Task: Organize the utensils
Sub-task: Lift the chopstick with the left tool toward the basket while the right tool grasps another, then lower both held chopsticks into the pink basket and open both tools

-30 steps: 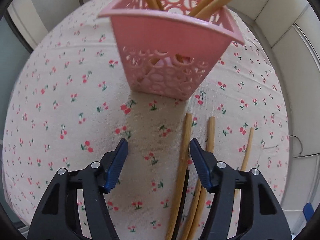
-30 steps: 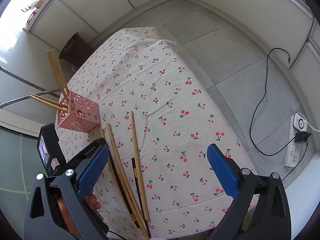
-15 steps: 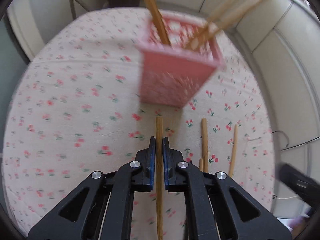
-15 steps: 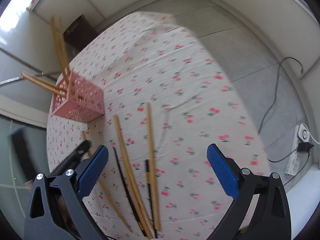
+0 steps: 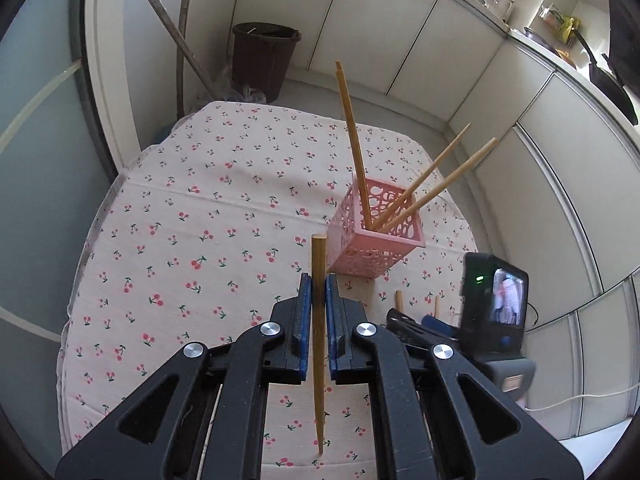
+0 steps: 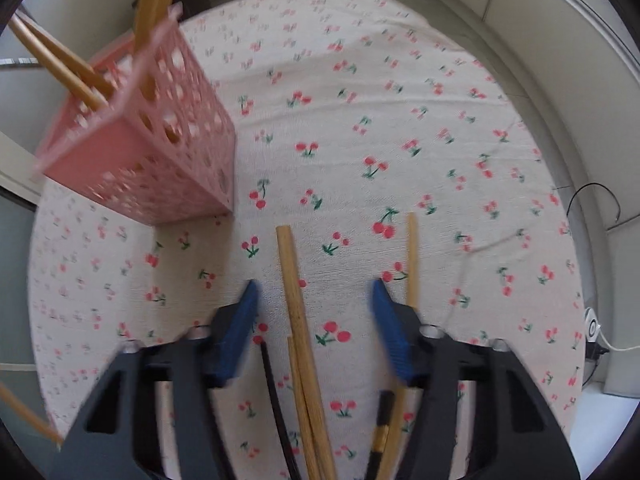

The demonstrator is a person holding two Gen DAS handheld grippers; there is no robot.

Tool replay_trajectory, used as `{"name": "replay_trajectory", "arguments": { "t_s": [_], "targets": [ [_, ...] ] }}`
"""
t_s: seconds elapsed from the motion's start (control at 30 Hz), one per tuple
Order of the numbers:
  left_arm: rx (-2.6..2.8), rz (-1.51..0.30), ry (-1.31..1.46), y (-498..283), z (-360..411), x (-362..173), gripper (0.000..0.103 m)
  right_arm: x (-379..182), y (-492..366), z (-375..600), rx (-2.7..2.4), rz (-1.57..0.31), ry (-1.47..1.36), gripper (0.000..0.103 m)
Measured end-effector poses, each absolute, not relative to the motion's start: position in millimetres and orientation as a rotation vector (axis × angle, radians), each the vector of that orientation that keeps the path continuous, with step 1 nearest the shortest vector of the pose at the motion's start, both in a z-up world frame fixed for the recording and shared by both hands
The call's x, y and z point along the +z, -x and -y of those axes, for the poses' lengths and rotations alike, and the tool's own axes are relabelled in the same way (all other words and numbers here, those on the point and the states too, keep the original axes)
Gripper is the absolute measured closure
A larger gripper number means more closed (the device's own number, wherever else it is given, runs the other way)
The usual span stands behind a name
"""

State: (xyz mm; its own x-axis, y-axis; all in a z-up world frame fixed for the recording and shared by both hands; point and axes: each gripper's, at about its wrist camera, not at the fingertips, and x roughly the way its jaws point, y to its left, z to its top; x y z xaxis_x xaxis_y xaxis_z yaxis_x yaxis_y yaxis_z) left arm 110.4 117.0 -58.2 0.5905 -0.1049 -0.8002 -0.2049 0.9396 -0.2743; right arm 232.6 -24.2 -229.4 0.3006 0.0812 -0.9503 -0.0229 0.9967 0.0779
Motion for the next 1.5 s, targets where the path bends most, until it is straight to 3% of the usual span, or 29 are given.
{"name": "replay_trajectory", "arguments": {
  "t_s": [0.13,0.5,1.03,1.5],
  "targets": [
    [0.059,-0.949,0.372,-110,-121,-58,0.096,-226,-233,17,0.069,-1.198,0.002,0.095],
    [0.022,-0.891,0.361,-101,-113,-43,0.097,-194,-215,56,0.116,-1.130,-0.177,0.095],
    [-0.043,-0.755,0.304,-69,-94,6,0.097,-65,-134,123,0.217,-0.824,-0.319,0.095],
    [-0.030,-0.592,0.327,-96,-91,80,0.097,43,-145,161,0.278,-0.569,-0.531,0.095]
  ]
}}
